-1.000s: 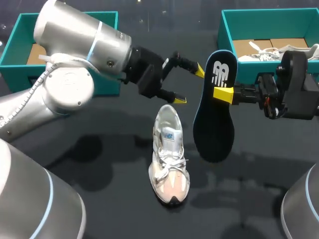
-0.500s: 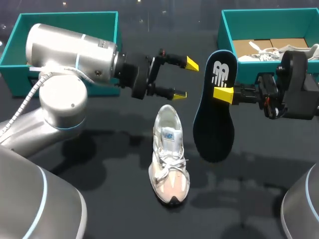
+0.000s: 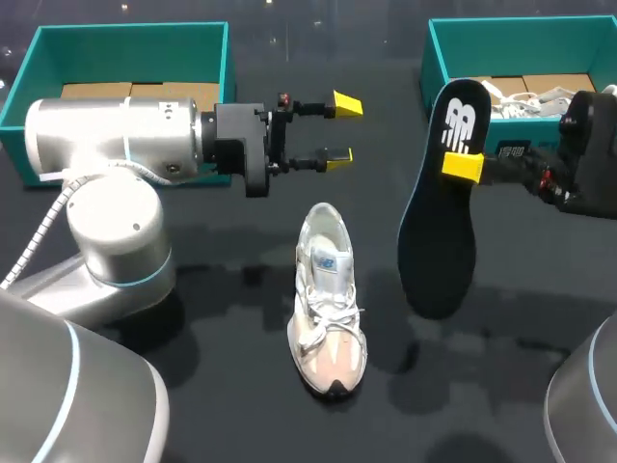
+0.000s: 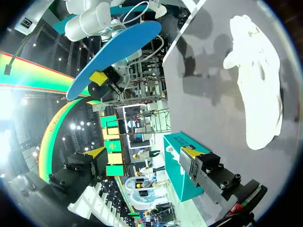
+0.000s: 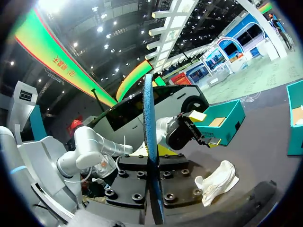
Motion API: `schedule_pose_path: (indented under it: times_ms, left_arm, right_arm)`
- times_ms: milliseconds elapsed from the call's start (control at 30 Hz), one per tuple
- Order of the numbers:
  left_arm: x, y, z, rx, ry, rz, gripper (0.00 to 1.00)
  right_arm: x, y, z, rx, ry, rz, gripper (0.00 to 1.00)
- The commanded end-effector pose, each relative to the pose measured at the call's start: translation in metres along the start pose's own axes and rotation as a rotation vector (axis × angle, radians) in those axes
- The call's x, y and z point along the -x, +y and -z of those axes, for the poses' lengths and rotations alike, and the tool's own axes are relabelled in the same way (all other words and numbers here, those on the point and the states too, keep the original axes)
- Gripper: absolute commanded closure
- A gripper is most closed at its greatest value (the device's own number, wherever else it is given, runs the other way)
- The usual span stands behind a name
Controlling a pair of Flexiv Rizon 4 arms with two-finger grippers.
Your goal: Take the shoe out of the shoebox, open the shoe tongue, remove and reinsert the insole, then place the shoe into the shoebox
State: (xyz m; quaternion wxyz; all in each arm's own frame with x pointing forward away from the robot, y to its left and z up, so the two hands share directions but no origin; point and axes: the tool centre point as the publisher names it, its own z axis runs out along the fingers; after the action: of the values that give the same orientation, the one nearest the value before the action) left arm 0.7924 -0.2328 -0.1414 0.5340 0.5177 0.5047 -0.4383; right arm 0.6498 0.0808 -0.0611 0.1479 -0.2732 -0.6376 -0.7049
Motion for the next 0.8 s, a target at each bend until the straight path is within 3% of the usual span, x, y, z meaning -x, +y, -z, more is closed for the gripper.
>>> schedule_pose_path:
  times_ms: [33, 67, 533, 700, 800]
  left_arm:
    - [0.000, 0.003, 0.002, -0.005, -0.022, 0.000, 0.00]
    - [0.001, 0.005, 0.002, -0.013, -0.026, 0.010, 0.00]
    - [0.002, 0.006, 0.002, -0.035, -0.031, 0.024, 0.00]
    - [0.002, 0.006, 0.002, -0.035, -0.031, 0.024, 0.00]
    - [0.002, 0.006, 0.002, -0.035, -0.031, 0.024, 0.00]
  right_arm:
    - [0.054, 0.031, 0.009, -0.020, 0.102, -0.094, 1.00]
    - [0.063, 0.032, 0.012, -0.019, 0.103, -0.130, 1.00]
    - [0.063, 0.032, 0.012, -0.019, 0.103, -0.130, 1.00]
    - [0.103, 0.055, 0.009, -0.055, -0.037, -0.408, 1.00]
    - [0.120, 0.055, 0.008, -0.118, -0.143, -0.548, 1.00]
